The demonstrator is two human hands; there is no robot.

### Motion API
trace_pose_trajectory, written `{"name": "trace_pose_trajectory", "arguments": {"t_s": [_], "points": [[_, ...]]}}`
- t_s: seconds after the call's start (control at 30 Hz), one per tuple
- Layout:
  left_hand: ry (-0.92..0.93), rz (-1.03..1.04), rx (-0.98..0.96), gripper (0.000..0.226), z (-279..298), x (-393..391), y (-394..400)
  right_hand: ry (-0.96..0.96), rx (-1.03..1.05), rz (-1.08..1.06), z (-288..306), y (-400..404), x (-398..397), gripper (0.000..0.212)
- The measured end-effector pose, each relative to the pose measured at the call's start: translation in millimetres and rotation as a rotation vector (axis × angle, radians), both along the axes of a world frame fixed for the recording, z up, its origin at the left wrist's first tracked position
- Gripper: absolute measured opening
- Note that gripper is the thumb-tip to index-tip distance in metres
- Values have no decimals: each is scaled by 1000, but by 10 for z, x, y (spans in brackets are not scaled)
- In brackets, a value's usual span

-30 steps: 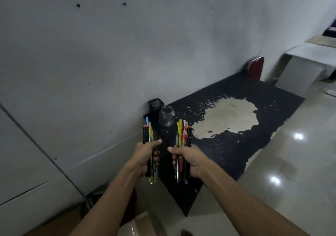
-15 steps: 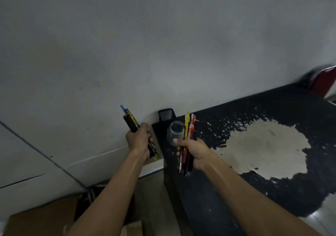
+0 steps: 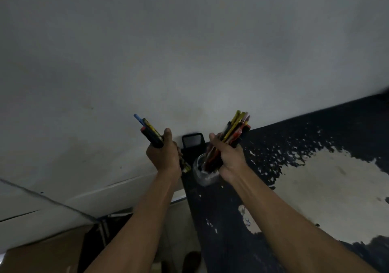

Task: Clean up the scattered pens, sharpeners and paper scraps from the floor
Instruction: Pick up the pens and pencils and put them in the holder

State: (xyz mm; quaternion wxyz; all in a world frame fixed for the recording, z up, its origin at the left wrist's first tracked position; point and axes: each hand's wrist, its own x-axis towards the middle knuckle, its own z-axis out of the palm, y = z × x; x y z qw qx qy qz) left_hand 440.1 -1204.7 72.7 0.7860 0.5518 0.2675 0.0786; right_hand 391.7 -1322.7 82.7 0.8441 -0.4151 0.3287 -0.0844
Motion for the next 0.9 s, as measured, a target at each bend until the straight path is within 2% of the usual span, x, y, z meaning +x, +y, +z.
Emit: {"name": "trace_pose_trajectory", "arguments": {"t_s": [0.23, 0.37, 0.4, 0.53, 0.63, 0.73, 0.83, 0.9], "points": [[-253, 112, 192, 29, -353, 463, -317, -48, 102, -103, -378, -180, 718, 27], [-401, 116, 306, 26, -515, 621, -437, -17, 37, -156, -603, -136, 910, 51], [-422, 108, 313, 26, -552, 653, -456, -22, -1, -172, -658, -119, 941, 50], [-482, 96, 374, 36, -732, 743, -565, -83, -222, -173, -820, -55, 1031, 12], [-487, 90, 387, 43, -846, 808, -608, -54, -303, -197, -889, -3, 1078, 18], [-447, 111, 414, 29, -925, 871, -628, -67, -346, -237, -935, 39, 1142, 24], [-415, 104, 413, 15, -993, 892, -645, -46, -419, -266, -978, 71, 1200, 8], [-405, 93, 421, 11, -1049, 888, -642, -31, -458, -301, -1027, 90, 1228, 5]]}}
